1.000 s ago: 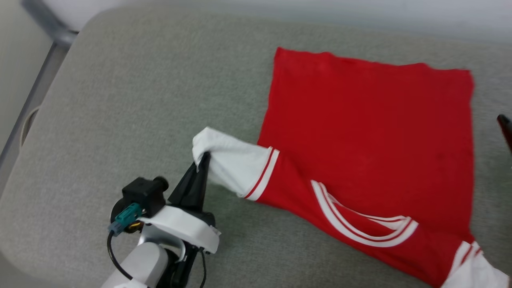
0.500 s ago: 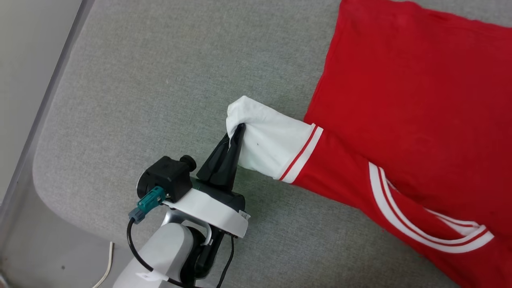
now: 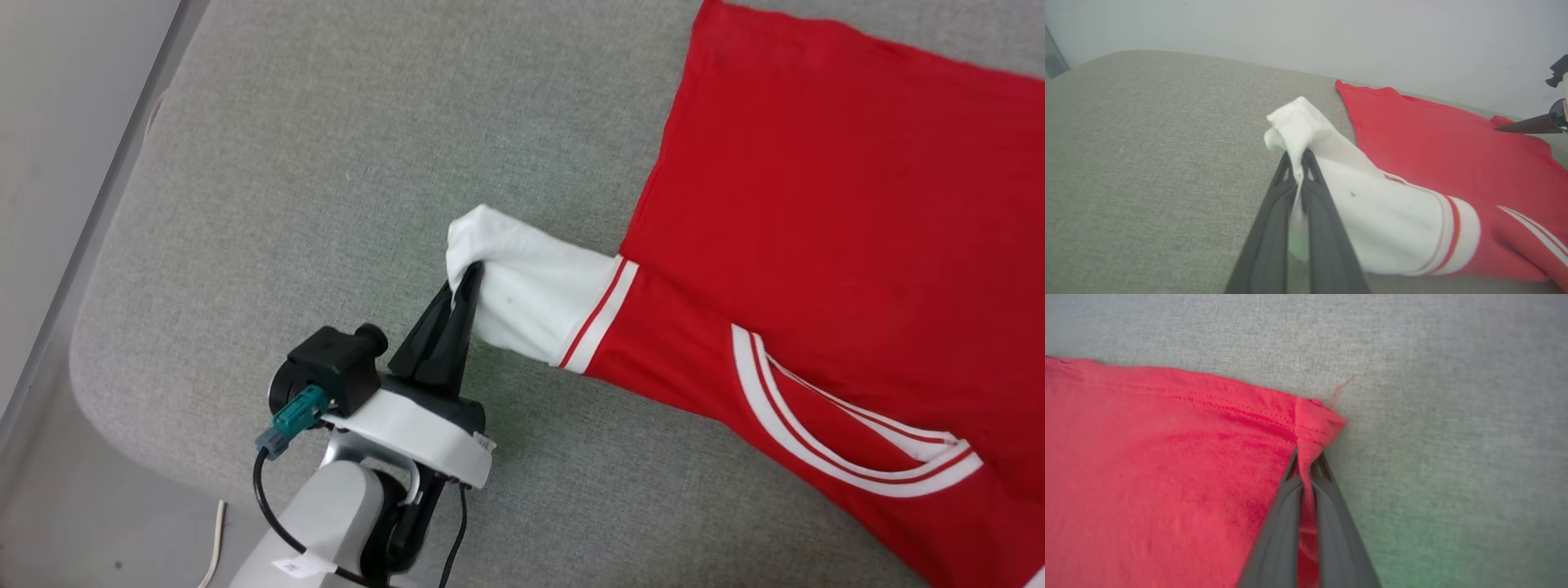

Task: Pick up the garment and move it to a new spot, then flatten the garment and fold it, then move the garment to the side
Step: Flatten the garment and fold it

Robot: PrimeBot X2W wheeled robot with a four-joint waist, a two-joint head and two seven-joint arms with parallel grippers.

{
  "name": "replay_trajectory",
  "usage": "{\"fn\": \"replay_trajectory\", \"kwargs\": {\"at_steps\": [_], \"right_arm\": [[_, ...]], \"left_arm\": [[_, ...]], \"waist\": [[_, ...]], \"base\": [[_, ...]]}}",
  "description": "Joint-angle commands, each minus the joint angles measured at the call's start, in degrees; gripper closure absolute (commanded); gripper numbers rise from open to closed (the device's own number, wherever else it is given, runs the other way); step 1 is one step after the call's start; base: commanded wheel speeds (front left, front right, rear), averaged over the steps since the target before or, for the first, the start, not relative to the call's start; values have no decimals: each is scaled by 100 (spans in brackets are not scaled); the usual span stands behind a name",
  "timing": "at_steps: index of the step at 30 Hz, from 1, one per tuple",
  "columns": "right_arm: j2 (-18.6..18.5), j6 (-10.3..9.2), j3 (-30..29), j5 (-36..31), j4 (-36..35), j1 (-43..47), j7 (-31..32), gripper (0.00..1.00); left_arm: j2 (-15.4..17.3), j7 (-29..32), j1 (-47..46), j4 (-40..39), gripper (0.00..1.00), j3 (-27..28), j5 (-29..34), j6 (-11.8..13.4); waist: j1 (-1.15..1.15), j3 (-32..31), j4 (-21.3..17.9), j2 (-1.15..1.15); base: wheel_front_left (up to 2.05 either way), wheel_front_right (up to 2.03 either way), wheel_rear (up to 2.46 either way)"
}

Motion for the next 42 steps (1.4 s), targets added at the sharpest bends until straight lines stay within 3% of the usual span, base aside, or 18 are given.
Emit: {"fn": "replay_trajectory", "kwargs": {"at_steps": [1,7,13,17,24,28,29,30,31,38,42], "right_arm": [[-46,-12,-2,-52,57,311,92,100],[-32,-12,-130,148,-531,1292,-102,100],[345,-12,-529,335,-1341,2832,-283,100],[918,-12,-778,323,-2011,3895,-356,100],[2255,-12,-1137,186,-2962,5468,-428,100],[2576,-12,-1178,305,-3139,5787,-522,100],[2628,-12,-1183,373,-3149,5832,-602,91],[2653,-12,-1168,384,-3139,5890,-695,70],[2667,-12,-1187,349,-3152,5884,-901,0],[2688,-9,-1031,121,-3309,5156,-3045,0],[2391,-9,-609,-157,-3100,4608,-3885,0]], "left_arm": [[29,-27,116,56,100,24,7,21],[227,-16,464,301,100,198,-91,132],[487,126,816,431,100,359,-237,236],[641,208,998,450,100,474,-314,313],[846,359,1306,405,100,594,-470,390],[899,397,1399,364,100,657,-512,447],[906,402,1425,352,100,666,-530,454],[913,415,1438,342,100,669,-548,468],[925,417,1448,337,100,679,-548,474],[868,423,1421,286,100,645,-570,515],[809,410,1268,202,100,609,-536,547]], "waist": [[0,-229,-157,0],[0,-861,-629,0],[0,-1385,-1198,0],[0,-1629,-1568,0],[0,-1885,-2054,0],[0,-1922,-2211,0],[0,-1931,-2254,0],[0,-1934,-2282,0],[0,-1936,-2304,0],[0,-1929,-2306,0],[0,-1825,-2180,0]], "base": [[0,0,0],[0,0,0],[0,0,0],[0,0,0],[0,0,0],[0,0,0],[0,0,0],[0,0,0],[0,0,0],[0,0,0],[0,0,0]]}}
